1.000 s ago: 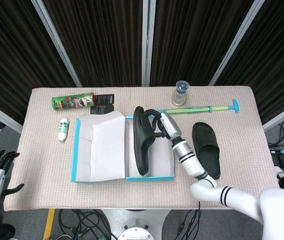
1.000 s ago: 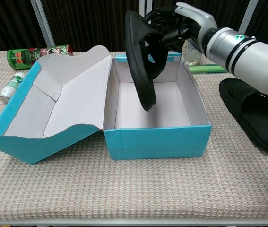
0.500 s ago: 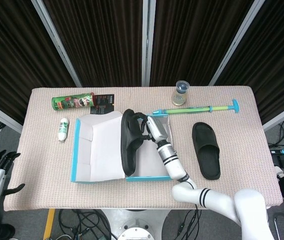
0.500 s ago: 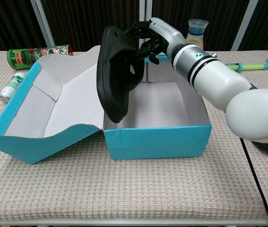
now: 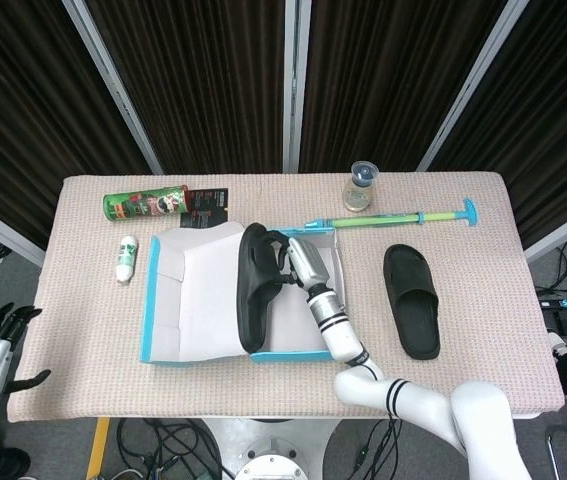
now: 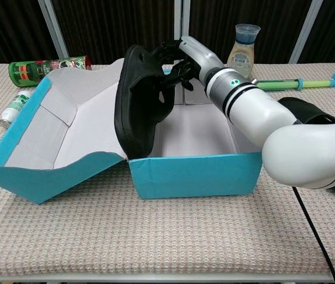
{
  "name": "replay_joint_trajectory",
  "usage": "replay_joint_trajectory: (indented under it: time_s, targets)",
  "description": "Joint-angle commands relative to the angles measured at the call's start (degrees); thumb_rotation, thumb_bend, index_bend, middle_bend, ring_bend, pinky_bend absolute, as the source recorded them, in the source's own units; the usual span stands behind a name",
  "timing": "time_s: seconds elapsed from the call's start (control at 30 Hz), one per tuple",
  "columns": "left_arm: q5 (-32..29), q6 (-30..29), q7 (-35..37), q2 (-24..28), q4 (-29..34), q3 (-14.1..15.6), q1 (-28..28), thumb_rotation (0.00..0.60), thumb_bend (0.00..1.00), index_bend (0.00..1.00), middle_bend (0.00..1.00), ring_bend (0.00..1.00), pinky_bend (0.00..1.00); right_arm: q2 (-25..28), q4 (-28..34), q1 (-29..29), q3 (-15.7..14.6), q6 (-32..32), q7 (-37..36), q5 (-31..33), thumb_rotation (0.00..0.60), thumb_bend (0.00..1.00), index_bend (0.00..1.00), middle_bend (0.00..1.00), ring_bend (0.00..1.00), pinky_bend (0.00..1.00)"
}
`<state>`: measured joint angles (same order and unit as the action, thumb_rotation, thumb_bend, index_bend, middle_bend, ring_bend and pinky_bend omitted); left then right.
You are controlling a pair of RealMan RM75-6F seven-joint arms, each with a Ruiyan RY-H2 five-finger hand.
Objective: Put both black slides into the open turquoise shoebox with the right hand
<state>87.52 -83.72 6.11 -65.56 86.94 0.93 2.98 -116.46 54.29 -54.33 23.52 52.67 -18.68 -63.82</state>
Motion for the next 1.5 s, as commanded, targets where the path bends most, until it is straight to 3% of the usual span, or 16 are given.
replay_joint_trajectory:
  time_s: [0.03, 0.47, 0.8, 1.0, 1.17, 1.23, 1.3, 1.5]
  targets:
    - [0.12, -0.14, 0.55, 0.05, -0.11, 0.05, -0.06, 0.600, 0.03, 0.16, 0.12, 0.04, 0.03, -0.21, -0.46, 0.46, -0.71, 0.05, 0.17, -0.76, 0.600, 0.28, 0.44, 0.44, 0.60, 0.86]
    - [0.51, 0.41, 0.89, 0.36, 0.25, 0.19, 0.37, 0.600, 0.03, 0.16, 0.12, 0.04, 0.03, -0.77, -2.79, 1.48, -2.44, -2.03, 3.54, -1.38, 0.600, 0.28, 0.44, 0.44, 0.59, 0.86]
    - [0.51, 0.76, 1.01, 0.53, 0.43, 0.32, 0.53, 0.600, 0.03, 0.16, 0.12, 0.04, 0.03, -1.89, -3.30, 0.95, -1.92, -2.86, 10.92, 0.57, 0.600, 0.28, 0.43, 0.44, 0.56, 0.85]
    - [0.59, 0.66, 1.27, 0.68, 0.51, 0.42, 0.46, 0.600, 0.03, 0.16, 0.12, 0.04, 0.03, -1.71, -2.32, 0.62, -1.93, -3.95, 16.77, 2.27, 0.600, 0.27, 0.36, 0.41, 0.52, 0.82]
    - [0.52, 0.69, 1.53, 0.69, 0.50, 0.48, 0.41, 0.600, 0.03, 0.16, 0.12, 0.04, 0.03, 0.13, 0.67, 0.64, -1.81, -6.98, 20.12, 4.77, 0.600, 0.23, 0.17, 0.27, 0.36, 0.74]
    - [0.54, 0.60, 1.52, 0.66, 0.47, 0.48, 0.38, 0.600, 0.03, 0.16, 0.12, 0.04, 0.03, 0.92, 2.07, 0.82, -1.70, -7.68, 20.86, 5.63, 0.600, 0.16, 0.05, 0.18, 0.25, 0.65]
    - [0.63, 0.46, 1.59, 0.65, 0.46, 0.47, 0.35, 0.600, 0.03, 0.16, 0.12, 0.04, 0.03, 1.75, 3.52, 1.07, -1.55, -8.03, 21.36, 6.36, 0.600, 0.11, 0.01, 0.13, 0.19, 0.58]
    - [0.79, 0.26, 1.70, 0.67, 0.38, 0.52, 0.29, 0.600, 0.03, 0.16, 0.12, 0.04, 0.03, 4.51, 8.03, 2.43, -1.44, -8.67, 20.56, 7.31, 0.600, 0.06, 0.00, 0.02, 0.06, 0.42]
